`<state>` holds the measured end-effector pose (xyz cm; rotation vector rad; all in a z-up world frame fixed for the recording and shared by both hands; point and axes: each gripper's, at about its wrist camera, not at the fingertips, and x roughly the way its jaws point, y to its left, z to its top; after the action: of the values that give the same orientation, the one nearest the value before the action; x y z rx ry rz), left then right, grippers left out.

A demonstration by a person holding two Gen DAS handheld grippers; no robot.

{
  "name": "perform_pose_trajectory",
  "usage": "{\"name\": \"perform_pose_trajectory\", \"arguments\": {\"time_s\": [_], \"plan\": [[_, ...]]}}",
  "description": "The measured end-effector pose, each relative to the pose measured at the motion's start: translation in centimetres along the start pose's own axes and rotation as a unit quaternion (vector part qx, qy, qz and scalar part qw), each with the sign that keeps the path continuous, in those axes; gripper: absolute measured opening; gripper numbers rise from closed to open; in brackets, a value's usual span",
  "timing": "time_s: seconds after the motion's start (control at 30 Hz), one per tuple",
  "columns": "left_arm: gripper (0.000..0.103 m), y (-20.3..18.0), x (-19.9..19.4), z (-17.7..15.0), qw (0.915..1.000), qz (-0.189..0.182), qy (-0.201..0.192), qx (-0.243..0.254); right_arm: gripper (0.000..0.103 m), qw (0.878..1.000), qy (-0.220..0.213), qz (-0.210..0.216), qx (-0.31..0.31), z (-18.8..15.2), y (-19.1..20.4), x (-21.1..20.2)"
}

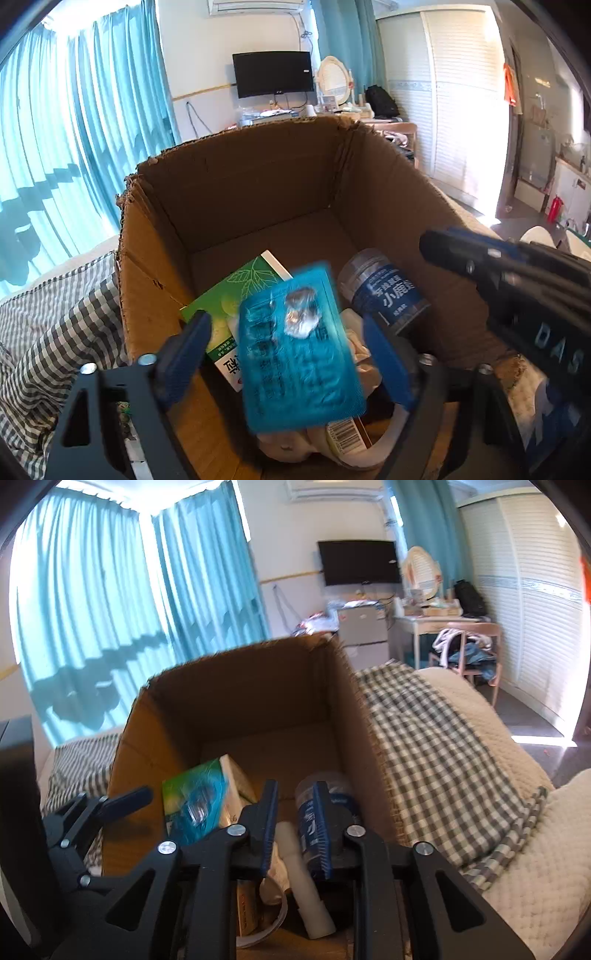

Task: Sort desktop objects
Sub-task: 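Open the left tool to drop the blister pack while the right tool drops the tube, then move both tools back to the pile toward the bead bracelet and white bottle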

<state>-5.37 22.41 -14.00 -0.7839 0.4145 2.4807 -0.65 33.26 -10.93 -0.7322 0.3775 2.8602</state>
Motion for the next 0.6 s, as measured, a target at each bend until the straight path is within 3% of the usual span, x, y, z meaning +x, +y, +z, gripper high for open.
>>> {"name": "perform_pose_trajectory", "arguments": {"time_s": [0.07, 0.17, 0.47, 0.6], "plan": [[0.094, 0.2, -0.5, 0.2, 1.0, 0.003, -0.005, -0.001, 0.054, 1.0, -0.013, 0.005, 0.01, 0.3, -0.4, -0.9], [0.103, 1.0, -1.7, 0.6, 0.9997, 0.012, -0.017, -0.01, 0.057, 0.999, -0.032, 0.011, 0.022, 1.0, -0.3, -2.3], [0.103, 3.9, -6.2, 1.8, 0.9973, 0.007, -0.046, -0.056, 0.083, 0.994, -0.096, 0.034, 0.031, 1.9, 0.6, -6.5], [0.103, 5.2, -8.1, 2.0, 0.9954, 0.013, -0.057, -0.076, 0.089, 0.991, -0.123, 0.04, 0.023, 2.4, 1.4, -8.1]]}}
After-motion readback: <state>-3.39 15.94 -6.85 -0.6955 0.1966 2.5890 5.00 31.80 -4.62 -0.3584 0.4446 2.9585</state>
